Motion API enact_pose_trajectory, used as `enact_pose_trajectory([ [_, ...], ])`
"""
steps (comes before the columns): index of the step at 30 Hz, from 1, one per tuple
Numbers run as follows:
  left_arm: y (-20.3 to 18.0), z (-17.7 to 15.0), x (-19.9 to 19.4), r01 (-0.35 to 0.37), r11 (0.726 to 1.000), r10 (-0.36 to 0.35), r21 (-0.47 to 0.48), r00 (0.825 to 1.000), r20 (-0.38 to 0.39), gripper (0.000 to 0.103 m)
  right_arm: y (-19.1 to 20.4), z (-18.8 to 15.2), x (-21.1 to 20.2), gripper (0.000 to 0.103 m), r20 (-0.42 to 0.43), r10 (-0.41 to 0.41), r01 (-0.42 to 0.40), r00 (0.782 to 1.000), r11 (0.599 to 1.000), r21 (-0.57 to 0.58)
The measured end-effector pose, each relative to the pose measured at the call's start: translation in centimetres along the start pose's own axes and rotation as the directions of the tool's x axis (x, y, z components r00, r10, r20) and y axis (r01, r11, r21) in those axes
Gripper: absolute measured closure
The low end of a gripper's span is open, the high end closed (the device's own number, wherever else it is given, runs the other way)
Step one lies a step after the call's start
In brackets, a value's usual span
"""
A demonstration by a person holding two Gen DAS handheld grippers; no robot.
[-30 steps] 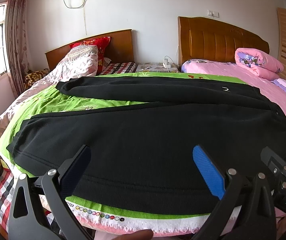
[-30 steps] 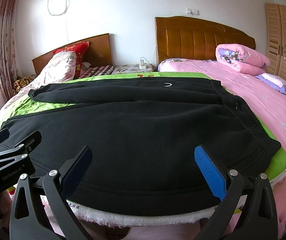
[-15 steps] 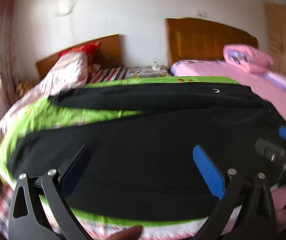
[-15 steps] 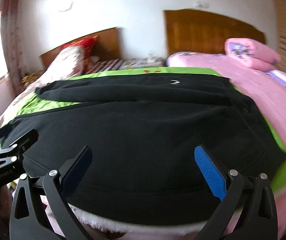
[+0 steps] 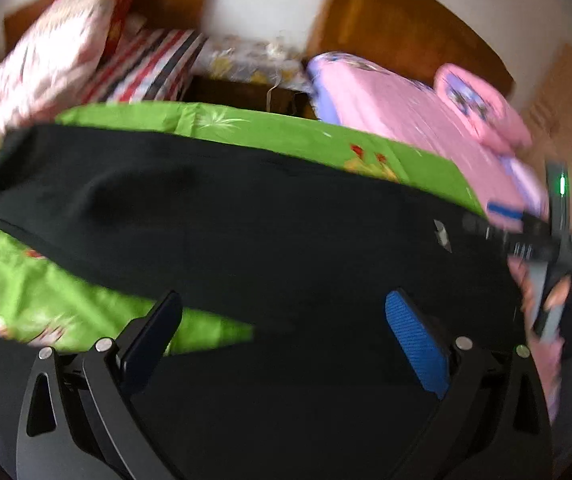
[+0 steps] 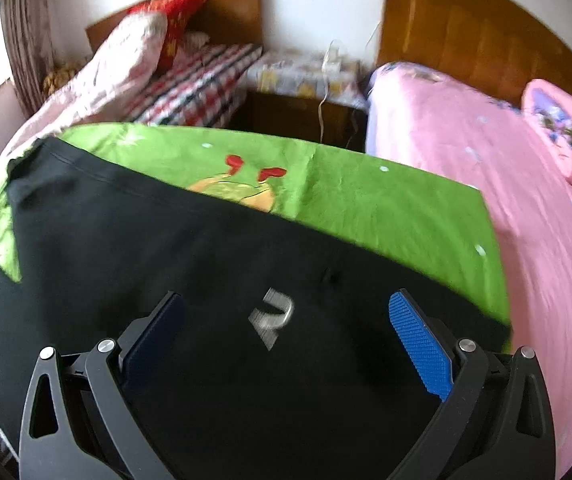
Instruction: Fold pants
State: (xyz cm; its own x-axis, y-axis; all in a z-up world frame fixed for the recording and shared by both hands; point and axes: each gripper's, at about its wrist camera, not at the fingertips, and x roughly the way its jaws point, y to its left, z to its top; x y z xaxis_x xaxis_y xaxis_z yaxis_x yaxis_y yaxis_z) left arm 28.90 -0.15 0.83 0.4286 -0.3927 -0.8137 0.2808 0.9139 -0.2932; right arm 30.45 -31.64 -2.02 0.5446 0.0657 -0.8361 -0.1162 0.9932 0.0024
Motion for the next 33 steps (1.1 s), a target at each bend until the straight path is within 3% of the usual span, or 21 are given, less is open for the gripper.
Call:
enact_pose_trajectory([
  [2,1.6,2.2,1.8,0.045,0.993,-0.043,-0.109,0.999,0.019,0.002,0.4,1.2,1.6,0.004,0.009,0.013,-0.012,1.0,0.998,-0.062],
  [5,2.8,5.2,5.1,0.106,0.968,-0.121,-0.228,0.991,-0.052,0.002,0.1,2.4,4.4,0.004,-0.04,0.07,-0.073,0.997,0.993,-0.097],
  [8,1.8,7.0,7.4,0.165,0.962,-0.19,-0.217,0.977,-0.1,0.001,-0.2,2.8,7.0,0.004,-0.135,0.144,-0.159,0.98,0.981,-0.109],
  [10,1.5,8.5,9.1,0.148,0.965,-0.182,-0.215,0.971,-0.152,0.001,-0.7,2.5,8.3,0.005,-0.203,0.193,-0.218,0.96,0.97,-0.109],
  [12,1.1,9.3,10.7,0.113,0.967,-0.161,-0.226,0.966,-0.205,0.001,-1.1,2.2,8.0,0.006,-0.198,0.246,-0.274,0.949,0.953,-0.131],
  [14,0.8,9.9,12.5,0.127,0.955,-0.196,-0.267,0.948,-0.25,0.001,-1.3,1.7,7.0,0.03,-0.175,0.286,-0.313,0.942,0.937,-0.152],
  [15,0.7,9.8,12.9,0.147,0.945,-0.227,-0.294,0.938,-0.262,0.002,-1.5,1.5,6.5,0.047,-0.166,0.299,-0.325,0.94,0.932,-0.161],
  [16,0.6,10.1,13.6,0.165,0.931,-0.259,-0.325,0.927,-0.271,0.002,-1.8,1.1,5.8,0.063,-0.148,0.295,-0.319,0.944,0.931,-0.18],
  [18,0.3,10.2,14.3,0.173,0.92,-0.274,-0.351,0.925,-0.262,0.002,-1.7,0.4,4.5,0.076,-0.115,0.273,-0.293,0.955,0.93,-0.221],
  [20,-0.4,10.0,14.7,0.212,0.9,-0.323,-0.38,0.912,-0.255,0.002,-0.7,-0.2,2.7,0.09,-0.052,0.214,-0.22,0.976,0.94,-0.262],
  [23,-1.0,10.0,15.4,0.243,0.863,-0.373,-0.444,0.898,-0.234,0.002,1.5,-1.8,-0.9,0.092,0.065,0.132,-0.104,0.989,0.941,-0.323],
  [27,-1.2,10.3,15.7,0.258,0.835,-0.397,-0.487,0.895,-0.206,0.002,4.6,-4.8,-5.2,0.094,0.206,0.065,0.008,0.976,0.942,-0.335],
  [30,-1.3,10.1,15.6,0.229,0.845,-0.363,-0.483,0.909,-0.204,0.002,6.4,-7.0,-7.1,0.094,0.267,0.04,0.052,0.963,0.943,-0.328],
  [32,-1.5,9.4,15.1,0.2,0.875,-0.318,-0.441,0.924,-0.212,0.011,7.5,-8.6,-7.7,0.094,0.287,0.023,0.071,0.958,0.947,-0.314],
  [33,-1.6,9.2,14.7,0.189,0.889,-0.296,-0.418,0.932,-0.208,0.033,8.0,-9.1,-7.7,0.094,0.292,0.015,0.081,0.956,0.947,-0.312],
])
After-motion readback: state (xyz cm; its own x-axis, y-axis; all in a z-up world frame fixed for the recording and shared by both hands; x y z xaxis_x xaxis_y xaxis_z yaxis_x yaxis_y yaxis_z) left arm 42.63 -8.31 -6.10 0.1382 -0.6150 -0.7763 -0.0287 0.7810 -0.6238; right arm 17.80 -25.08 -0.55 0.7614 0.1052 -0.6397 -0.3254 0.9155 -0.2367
